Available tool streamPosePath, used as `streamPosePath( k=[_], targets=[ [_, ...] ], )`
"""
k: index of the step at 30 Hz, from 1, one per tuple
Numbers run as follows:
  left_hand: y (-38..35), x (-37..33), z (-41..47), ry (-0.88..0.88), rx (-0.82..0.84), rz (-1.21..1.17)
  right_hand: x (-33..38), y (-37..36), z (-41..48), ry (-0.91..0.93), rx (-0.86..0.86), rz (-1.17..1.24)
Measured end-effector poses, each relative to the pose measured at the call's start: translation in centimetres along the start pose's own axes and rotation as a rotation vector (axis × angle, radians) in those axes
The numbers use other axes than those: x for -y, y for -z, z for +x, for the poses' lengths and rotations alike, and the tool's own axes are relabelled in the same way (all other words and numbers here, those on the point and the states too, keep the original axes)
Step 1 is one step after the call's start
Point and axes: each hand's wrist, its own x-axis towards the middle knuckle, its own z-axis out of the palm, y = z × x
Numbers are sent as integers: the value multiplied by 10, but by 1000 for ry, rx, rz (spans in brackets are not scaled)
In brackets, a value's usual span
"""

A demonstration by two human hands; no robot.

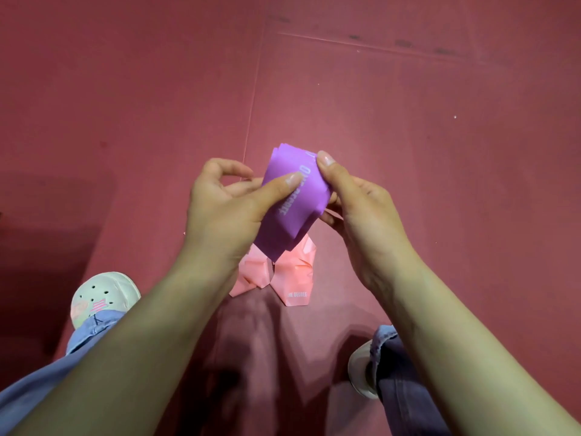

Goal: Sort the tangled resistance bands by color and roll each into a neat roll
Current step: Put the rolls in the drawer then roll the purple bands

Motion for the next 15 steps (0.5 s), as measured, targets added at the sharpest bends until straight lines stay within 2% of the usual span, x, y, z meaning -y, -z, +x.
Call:
streamPosePath(
  k=[3,8,11,15],
  targets=[
    [3,1,3,36,64,-30,0,1,0,-32,23,25],
    [2,1,1,-26,152,60,0,0,-2,-32,35,-112],
    [1,5,3,-49,81,111,-1,-3,-3,-25,36,-158],
    [0,8,6,-20,-17,97,-2,-3,-3,61,75,-81]
  ],
)
